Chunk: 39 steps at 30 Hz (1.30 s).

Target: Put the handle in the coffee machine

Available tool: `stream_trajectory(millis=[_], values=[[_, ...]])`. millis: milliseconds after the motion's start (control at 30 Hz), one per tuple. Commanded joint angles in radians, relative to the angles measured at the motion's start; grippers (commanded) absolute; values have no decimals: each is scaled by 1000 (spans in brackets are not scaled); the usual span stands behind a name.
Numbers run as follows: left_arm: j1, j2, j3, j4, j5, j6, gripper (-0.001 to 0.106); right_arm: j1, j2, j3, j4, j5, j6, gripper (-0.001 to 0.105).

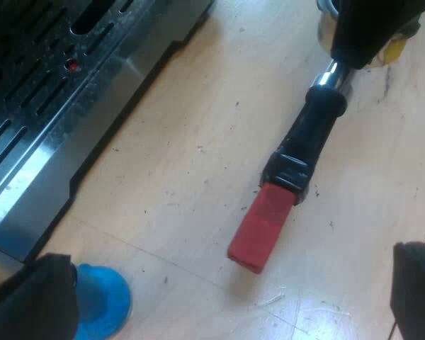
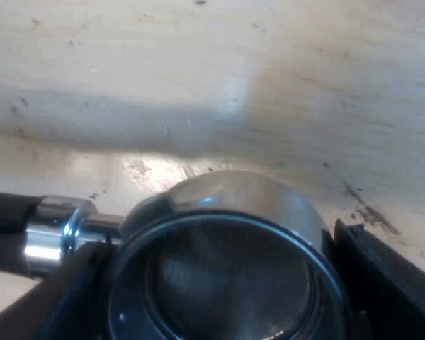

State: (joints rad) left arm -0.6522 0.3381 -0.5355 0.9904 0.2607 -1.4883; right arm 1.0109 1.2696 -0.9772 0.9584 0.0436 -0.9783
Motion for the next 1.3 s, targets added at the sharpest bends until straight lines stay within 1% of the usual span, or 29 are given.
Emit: stream_trajectory(millis=[33, 233, 267, 300, 333, 367, 500, 533, 567, 600, 667, 867, 900, 967, 1033, 1133, 1167, 1233, 1300], values=[[-5, 2, -5, -10, 1, -2, 91, -6, -11, -11, 14, -8, -33, 0], [-5, 2, -5, -10, 1, -2, 91, -6, -11, -48, 27, 0, -52, 0], [-5, 2, -5, -10, 1, -2, 91, -9, -11, -67, 27, 4, -74, 0], [-5, 2, -5, -10, 3, -2, 91, -9, -11, -69, 27, 4, -77, 0], [-5, 2, -5, -10, 38, -10, 91, -14, -11, -79, 27, 4, -96, 0], [-5, 2, -5, -10, 57, -9, 91, -21, -11, -84, 27, 4, -104, 0], [-5, 2, -5, -1, 68, -9, 91, -36, -11, -91, 27, 4, -110, 0], [-5, 2, -5, -1, 83, -9, 91, -63, -11, -107, 27, -6, -180, 0], [-5, 2, -5, 2, 98, -9, 91, -68, -11, -115, 27, -15, -203, 0], [-5, 2, -5, 4, 101, -9, 91, -70, -11, -117, 27, -20, -220, 0], [-5, 2, -5, 12, 102, -9, 91, -70, -11, -129, 27, -24, -278, 0], [-5, 2, -5, 44, 104, -9, 91, -70, -11, -137, 27, -27, -359, 0], [-5, 2, -5, 46, 106, -9, 91, -70, -11, -137, 27, -27, -362, 0], [-5, 2, -5, 46, 118, -9, 91, -70, -11, -137, 27, -27, -403, 0], [-5, 2, -5, 46, 122, -9, 91, -70, -11, -137, 27, -27, -417, 0], [-5, 2, -5, 46, 163, -1, 91, -70, -11, -137, 27, -34, -463, 0], [-5, 2, -5, 49, 193, -1, 91, -70, -11, -137, 25, -34, -464, 0], [-5, 2, -5, 56, 220, 14, 91, -70, -11, -137, 25, -34, -463, 0], [-5, 2, -5, 63, 223, 38, 91, -70, -11, -137, 25, -59, -479, 0]])
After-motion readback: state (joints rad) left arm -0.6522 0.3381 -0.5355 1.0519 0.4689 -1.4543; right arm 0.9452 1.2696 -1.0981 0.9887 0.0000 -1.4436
